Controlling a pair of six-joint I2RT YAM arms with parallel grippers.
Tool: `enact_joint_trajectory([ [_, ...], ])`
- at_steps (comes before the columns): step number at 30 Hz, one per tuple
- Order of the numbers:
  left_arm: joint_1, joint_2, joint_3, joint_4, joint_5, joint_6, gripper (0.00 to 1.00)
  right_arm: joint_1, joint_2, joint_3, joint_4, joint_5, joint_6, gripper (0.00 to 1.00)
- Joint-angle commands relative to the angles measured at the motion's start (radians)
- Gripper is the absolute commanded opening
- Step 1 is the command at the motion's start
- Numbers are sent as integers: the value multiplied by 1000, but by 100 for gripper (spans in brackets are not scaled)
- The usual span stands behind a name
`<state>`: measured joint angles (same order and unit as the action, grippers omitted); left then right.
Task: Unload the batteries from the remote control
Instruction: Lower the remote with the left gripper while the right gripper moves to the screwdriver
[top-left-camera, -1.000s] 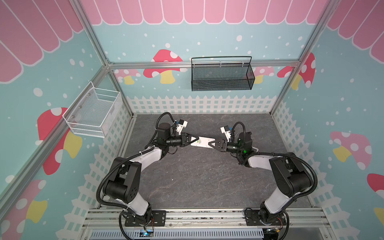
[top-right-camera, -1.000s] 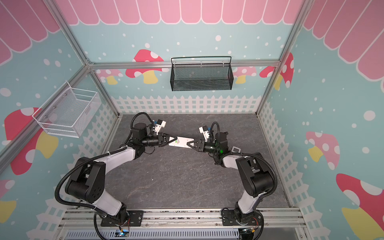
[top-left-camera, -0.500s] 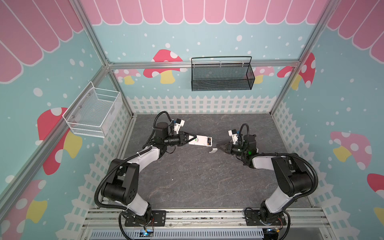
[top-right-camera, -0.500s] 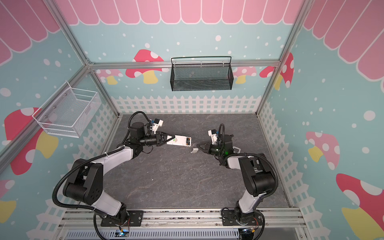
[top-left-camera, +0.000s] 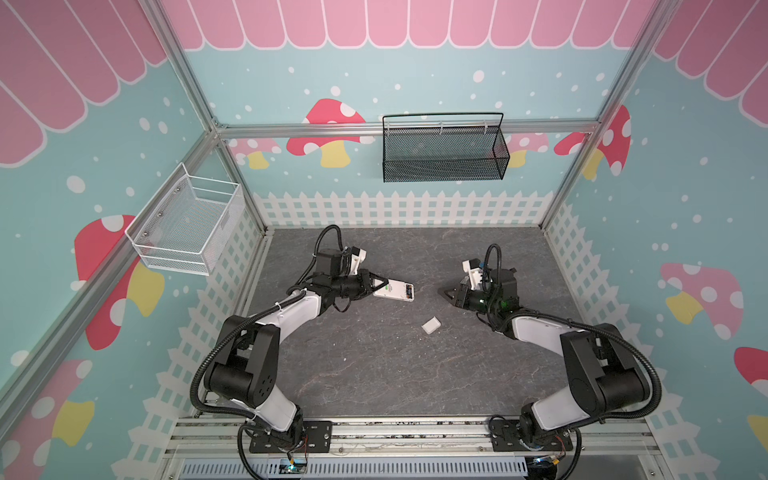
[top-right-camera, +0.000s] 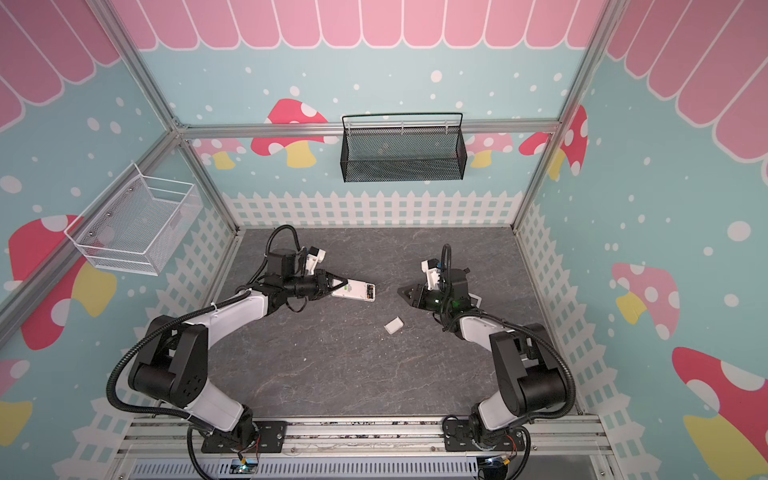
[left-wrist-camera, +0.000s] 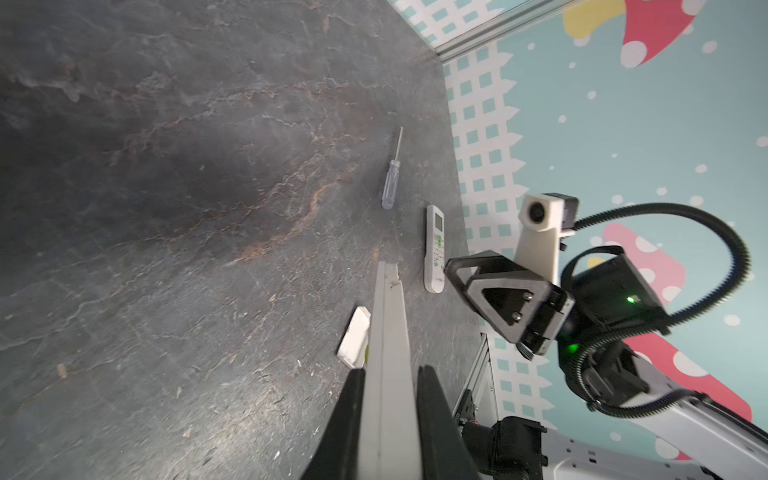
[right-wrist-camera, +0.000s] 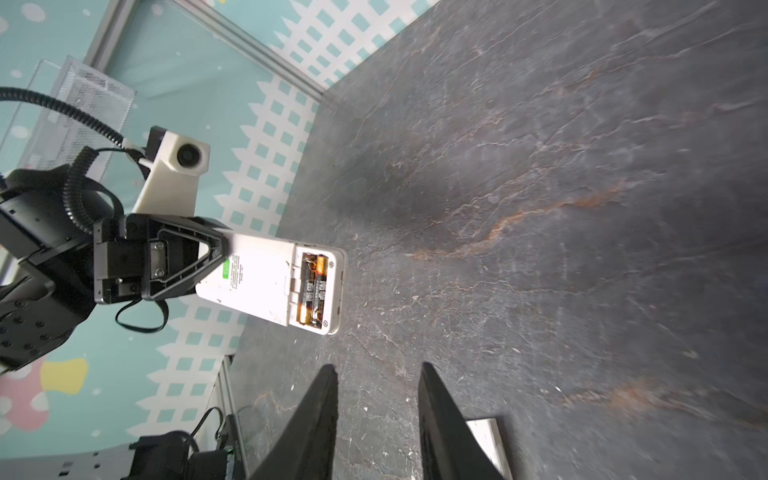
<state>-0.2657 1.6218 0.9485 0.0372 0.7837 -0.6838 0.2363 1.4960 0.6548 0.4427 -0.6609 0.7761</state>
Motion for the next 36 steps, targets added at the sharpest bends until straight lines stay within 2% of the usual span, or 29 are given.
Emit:
enact_joint_trajectory([
  [1, -24, 44, -26, -17, -58, 8, 0, 0, -76, 10, -200, 146, -115, 37],
  [5, -51, 86, -35, -1, -79, 4, 0, 1, -101, 62, -420, 323, -185, 42],
  [9, -62, 114, -39, 2, -96, -15, 0, 1, -92, 65, -473, 429, -199, 46],
  [13, -64, 124, -37, -34, -138, -22, 4, 1, -42, 127, -555, 525, -179, 49],
  [21, -60, 143, -11, -131, -219, 26, 31, 1, 79, 248, -594, 670, -115, 57],
  [24, -51, 129, -14, -168, -280, 32, 46, 1, 135, 288, -594, 701, -90, 59],
  [31, -24, 74, 0, -288, -451, 111, 72, 4, 255, 373, -617, 719, -56, 57],
  [36, 5, 23, 0, -302, -472, 141, 83, 6, 315, 422, -645, 751, -53, 53],
])
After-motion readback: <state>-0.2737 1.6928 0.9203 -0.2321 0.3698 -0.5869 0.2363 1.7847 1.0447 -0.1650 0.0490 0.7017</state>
